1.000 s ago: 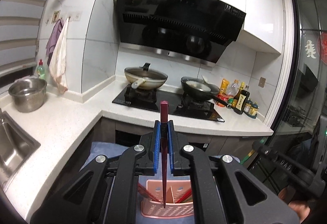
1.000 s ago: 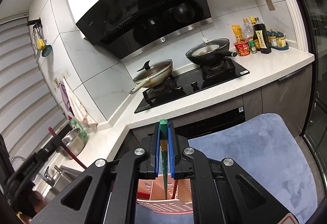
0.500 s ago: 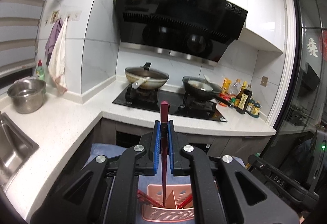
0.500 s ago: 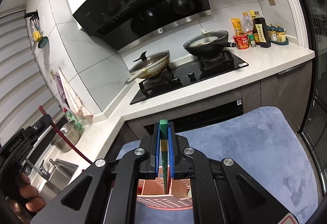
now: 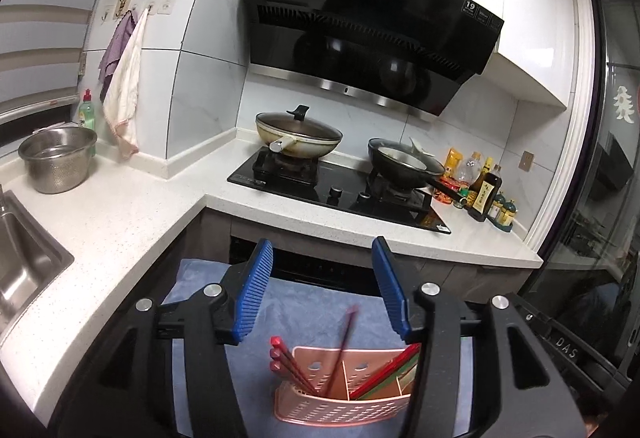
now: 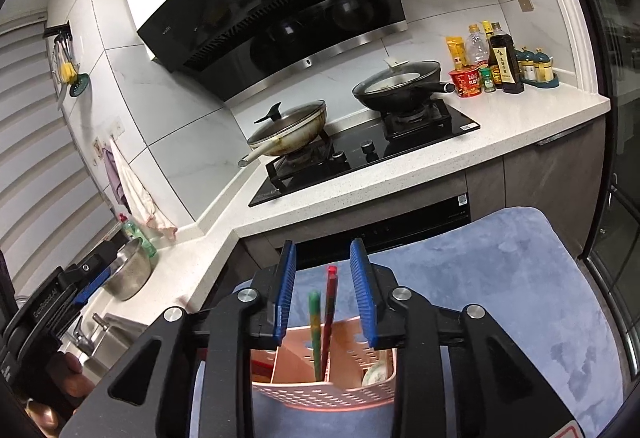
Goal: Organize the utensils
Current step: 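Open both tools to release the chopsticks into the holder, then move both tools back over the last green chopstick and gold spoon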
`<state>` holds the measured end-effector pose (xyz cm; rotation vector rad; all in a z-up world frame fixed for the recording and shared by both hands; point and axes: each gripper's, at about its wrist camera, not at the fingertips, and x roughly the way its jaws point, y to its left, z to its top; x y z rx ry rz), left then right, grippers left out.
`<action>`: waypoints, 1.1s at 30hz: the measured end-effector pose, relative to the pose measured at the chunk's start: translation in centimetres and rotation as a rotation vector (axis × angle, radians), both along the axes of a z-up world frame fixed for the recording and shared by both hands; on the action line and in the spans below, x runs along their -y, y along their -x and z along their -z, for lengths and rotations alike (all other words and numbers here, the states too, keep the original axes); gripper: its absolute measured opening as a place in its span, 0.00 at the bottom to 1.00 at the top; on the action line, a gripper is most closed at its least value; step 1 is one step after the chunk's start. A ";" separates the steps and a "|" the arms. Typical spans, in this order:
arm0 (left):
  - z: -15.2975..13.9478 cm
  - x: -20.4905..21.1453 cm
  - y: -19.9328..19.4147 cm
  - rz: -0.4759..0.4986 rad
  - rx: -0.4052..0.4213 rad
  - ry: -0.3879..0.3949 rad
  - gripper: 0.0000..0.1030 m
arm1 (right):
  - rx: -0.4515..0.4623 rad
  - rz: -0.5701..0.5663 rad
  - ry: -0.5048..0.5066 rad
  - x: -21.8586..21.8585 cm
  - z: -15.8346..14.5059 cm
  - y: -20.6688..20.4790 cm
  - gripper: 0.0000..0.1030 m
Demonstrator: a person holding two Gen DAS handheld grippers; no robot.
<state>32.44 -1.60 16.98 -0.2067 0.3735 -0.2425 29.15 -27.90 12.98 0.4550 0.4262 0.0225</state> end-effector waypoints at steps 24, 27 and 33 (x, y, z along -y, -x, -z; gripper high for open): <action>4.0 -0.2 4.3 0.008 -0.109 -0.067 0.48 | -0.049 -0.028 0.036 -1.0 1.3 4.9 0.32; 5.0 -0.2 5.2 0.011 -0.132 -0.079 0.48 | -0.064 -0.036 0.068 -1.7 1.9 5.9 0.32; 7.7 -0.4 7.5 0.011 -0.185 -0.126 0.48 | -0.104 -0.068 0.128 -3.3 3.6 8.6 0.32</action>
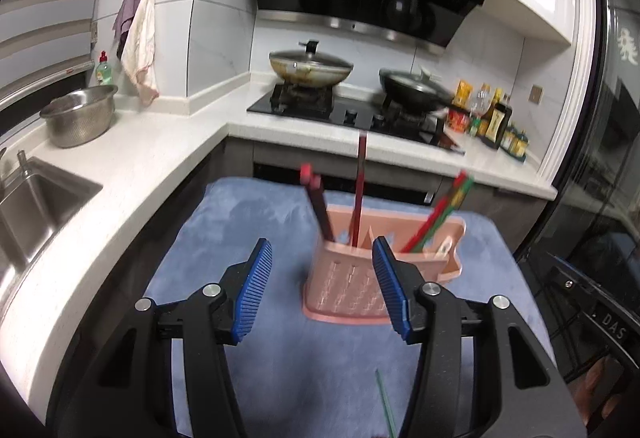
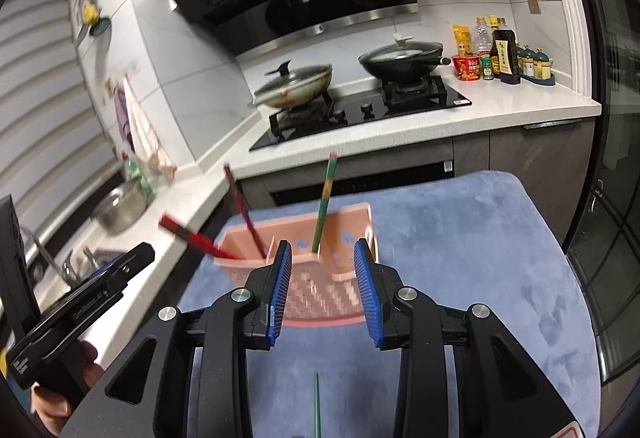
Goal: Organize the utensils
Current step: 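Move both tools back over the last green chopstick and gold spoon, then grasp the green chopstick with the right tool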
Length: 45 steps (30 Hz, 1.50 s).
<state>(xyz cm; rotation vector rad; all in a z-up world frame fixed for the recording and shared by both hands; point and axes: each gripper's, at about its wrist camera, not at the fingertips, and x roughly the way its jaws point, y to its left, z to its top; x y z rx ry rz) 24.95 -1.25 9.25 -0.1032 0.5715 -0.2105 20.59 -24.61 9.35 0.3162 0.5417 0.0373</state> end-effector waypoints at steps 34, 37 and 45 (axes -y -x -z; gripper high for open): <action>16.6 -0.7 13.0 0.003 -0.395 -0.127 0.48 | -0.383 -0.161 0.159 -8.3 16.8 14.6 0.32; 17.0 -0.9 13.4 -0.002 -0.408 -0.127 0.49 | -0.392 -0.171 0.161 -8.8 17.3 14.8 0.32; 17.7 -1.1 14.0 0.000 -0.431 -0.136 0.52 | -0.401 -0.182 0.176 -9.4 18.0 14.8 0.27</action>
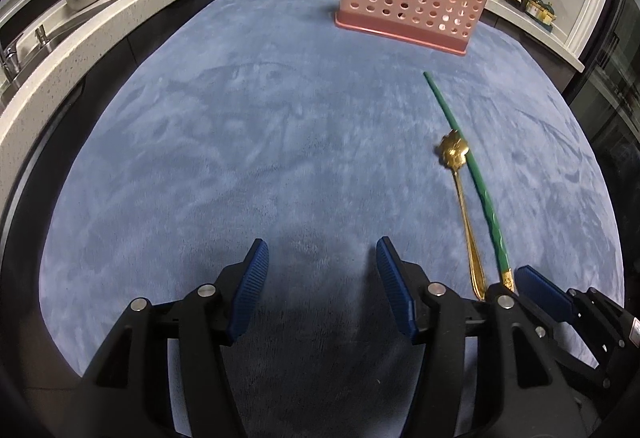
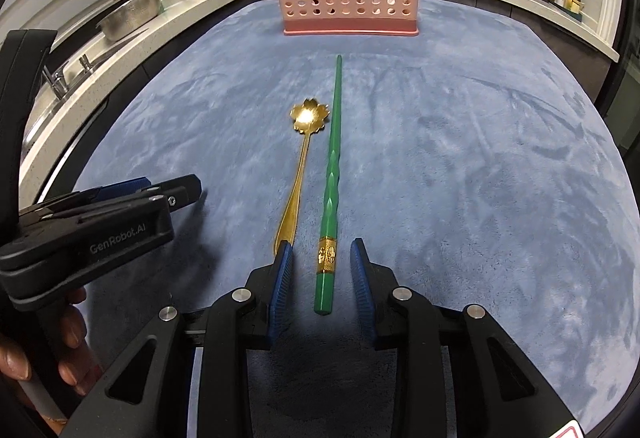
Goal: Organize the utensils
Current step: 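Grasp the green chopstick with the right tool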
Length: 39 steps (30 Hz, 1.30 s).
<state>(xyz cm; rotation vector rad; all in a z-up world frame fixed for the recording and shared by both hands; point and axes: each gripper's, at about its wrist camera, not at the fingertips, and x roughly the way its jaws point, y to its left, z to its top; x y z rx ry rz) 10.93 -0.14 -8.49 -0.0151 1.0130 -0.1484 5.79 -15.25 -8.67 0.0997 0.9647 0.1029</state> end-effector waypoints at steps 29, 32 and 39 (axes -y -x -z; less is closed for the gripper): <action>0.0 4.4 1.0 0.131 -0.026 0.045 0.60 | 0.016 0.140 -0.004 4.7 -0.3 0.3 0.07; 0.0 5.3 1.2 0.148 -0.036 0.063 0.60 | 0.009 0.162 -0.014 5.5 -0.1 0.4 0.07; 0.4 7.3 1.4 0.174 -0.018 0.042 0.59 | 0.011 0.178 -0.025 6.0 -0.2 0.5 0.07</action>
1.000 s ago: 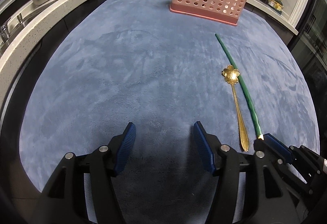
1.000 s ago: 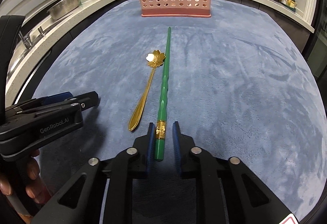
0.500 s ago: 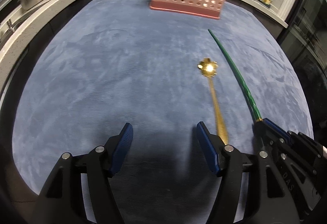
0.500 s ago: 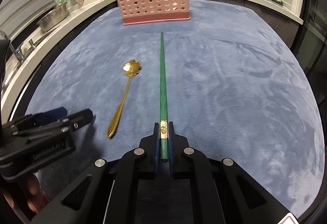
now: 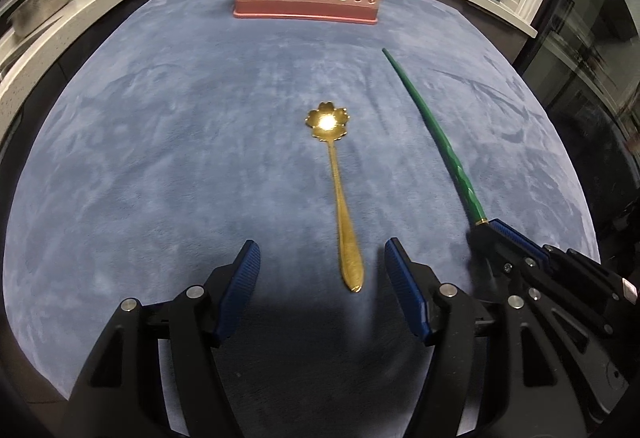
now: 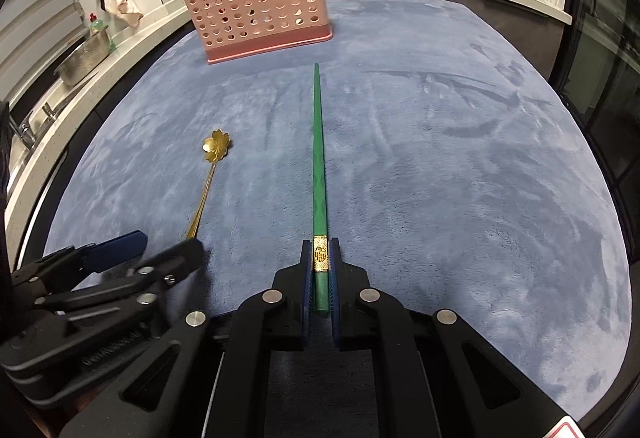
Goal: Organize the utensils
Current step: 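Grasp the green chopstick with the right tool, then grasp the gold spoon with the left tool while the right tool holds the chopstick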
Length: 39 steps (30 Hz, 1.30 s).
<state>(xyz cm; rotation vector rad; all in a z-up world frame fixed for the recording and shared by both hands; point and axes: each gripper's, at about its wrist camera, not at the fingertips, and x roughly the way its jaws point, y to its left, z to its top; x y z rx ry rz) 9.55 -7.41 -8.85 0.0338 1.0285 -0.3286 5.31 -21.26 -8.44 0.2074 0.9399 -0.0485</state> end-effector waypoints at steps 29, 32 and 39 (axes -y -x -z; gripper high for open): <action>-5.5 -1.6 1.1 0.014 0.103 0.093 0.10 | 0.079 0.000 -0.062 0.4 -3.7 1.0 0.07; -7.2 -2.1 0.8 0.005 0.133 0.117 0.10 | 0.124 0.006 -0.077 0.7 -5.5 1.1 0.07; -10.2 -2.8 -0.4 -0.009 0.187 0.149 0.01 | 0.245 0.023 -0.105 1.6 -10.2 0.9 0.07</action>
